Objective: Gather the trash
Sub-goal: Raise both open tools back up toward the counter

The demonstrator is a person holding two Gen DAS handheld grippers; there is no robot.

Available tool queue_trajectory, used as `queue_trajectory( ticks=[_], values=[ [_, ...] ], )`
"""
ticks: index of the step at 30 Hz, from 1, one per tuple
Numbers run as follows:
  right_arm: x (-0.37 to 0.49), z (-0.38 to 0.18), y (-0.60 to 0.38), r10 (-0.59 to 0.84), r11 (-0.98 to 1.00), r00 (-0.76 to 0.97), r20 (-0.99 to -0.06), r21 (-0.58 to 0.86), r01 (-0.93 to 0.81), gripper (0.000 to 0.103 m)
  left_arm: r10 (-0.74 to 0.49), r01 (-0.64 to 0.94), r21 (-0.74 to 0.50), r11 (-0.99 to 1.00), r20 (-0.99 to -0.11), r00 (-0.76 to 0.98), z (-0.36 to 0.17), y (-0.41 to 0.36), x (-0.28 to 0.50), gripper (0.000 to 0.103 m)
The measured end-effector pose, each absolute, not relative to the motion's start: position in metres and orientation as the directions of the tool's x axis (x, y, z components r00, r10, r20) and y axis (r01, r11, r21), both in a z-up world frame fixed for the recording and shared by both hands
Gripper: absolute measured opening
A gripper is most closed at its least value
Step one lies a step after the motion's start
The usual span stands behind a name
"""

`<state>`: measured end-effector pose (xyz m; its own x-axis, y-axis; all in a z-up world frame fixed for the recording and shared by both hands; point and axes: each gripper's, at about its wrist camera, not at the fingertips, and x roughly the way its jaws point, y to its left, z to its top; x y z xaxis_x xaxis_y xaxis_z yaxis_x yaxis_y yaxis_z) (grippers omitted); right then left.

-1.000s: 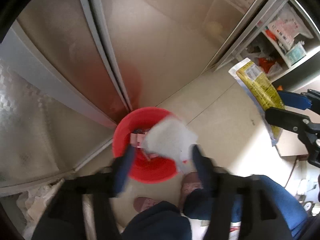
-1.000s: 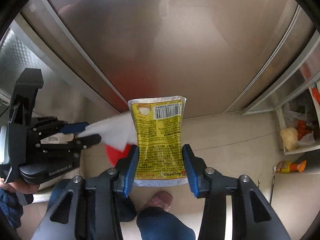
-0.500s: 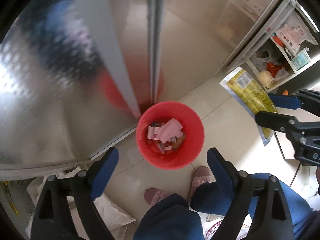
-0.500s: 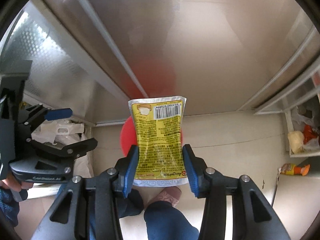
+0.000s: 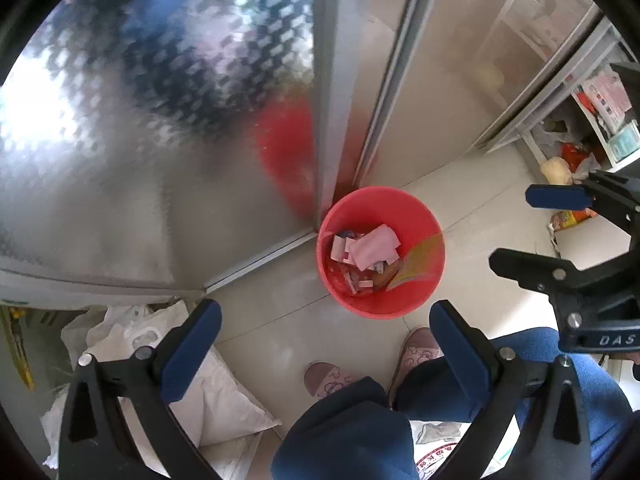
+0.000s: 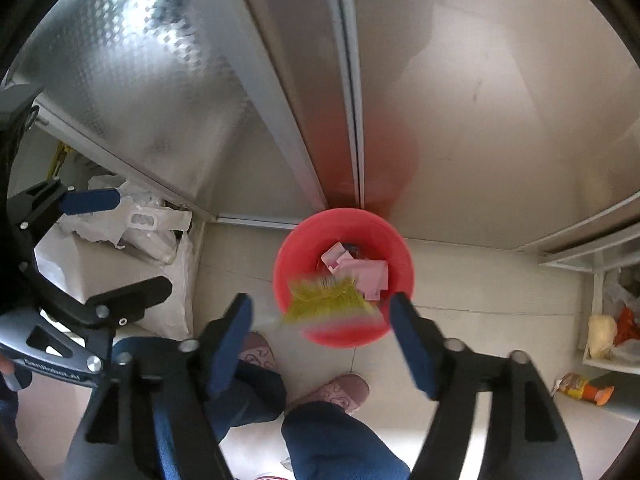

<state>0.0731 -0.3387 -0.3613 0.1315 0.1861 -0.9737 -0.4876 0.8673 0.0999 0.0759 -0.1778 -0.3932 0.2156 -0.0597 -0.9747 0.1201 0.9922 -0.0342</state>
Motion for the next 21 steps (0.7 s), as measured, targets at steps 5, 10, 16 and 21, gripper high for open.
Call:
queue_trajectory(
  ticks=[5, 10, 16, 21],
  values=[
    [0.070, -0.333, -0.322, 0.175, 0.871, 0.133, -0.975, 0.091, -0.482, 0.072, -0.070, 0.120, -0.044, 0.992, -0.973, 0.222, -0.363, -0.175, 0.070, 0.103],
    [0.062, -0.287, -0.305, 0.180, 0.876, 0.156, -0.971, 0.086, -0.474, 0.073, -0.091, 0.108, -0.066, 0.992, -0.966, 0.242, -0.311, -0.172, 0.066, 0.103],
    [0.054, -0.224, -0.298, 0.184, 0.876, 0.182, -0.966, 0.076, -0.477, 0.073, -0.086, 0.081, -0.067, 0.995, -0.957, 0.276, -0.241, -0.166, 0.058, 0.103],
    [0.048, -0.178, -0.291, 0.191, 0.879, 0.207, -0.959, 0.073, -0.470, 0.075, -0.079, 0.050, -0.067, 0.996, -0.949, 0.306, -0.183, -0.160, 0.051, 0.103]
  ],
)
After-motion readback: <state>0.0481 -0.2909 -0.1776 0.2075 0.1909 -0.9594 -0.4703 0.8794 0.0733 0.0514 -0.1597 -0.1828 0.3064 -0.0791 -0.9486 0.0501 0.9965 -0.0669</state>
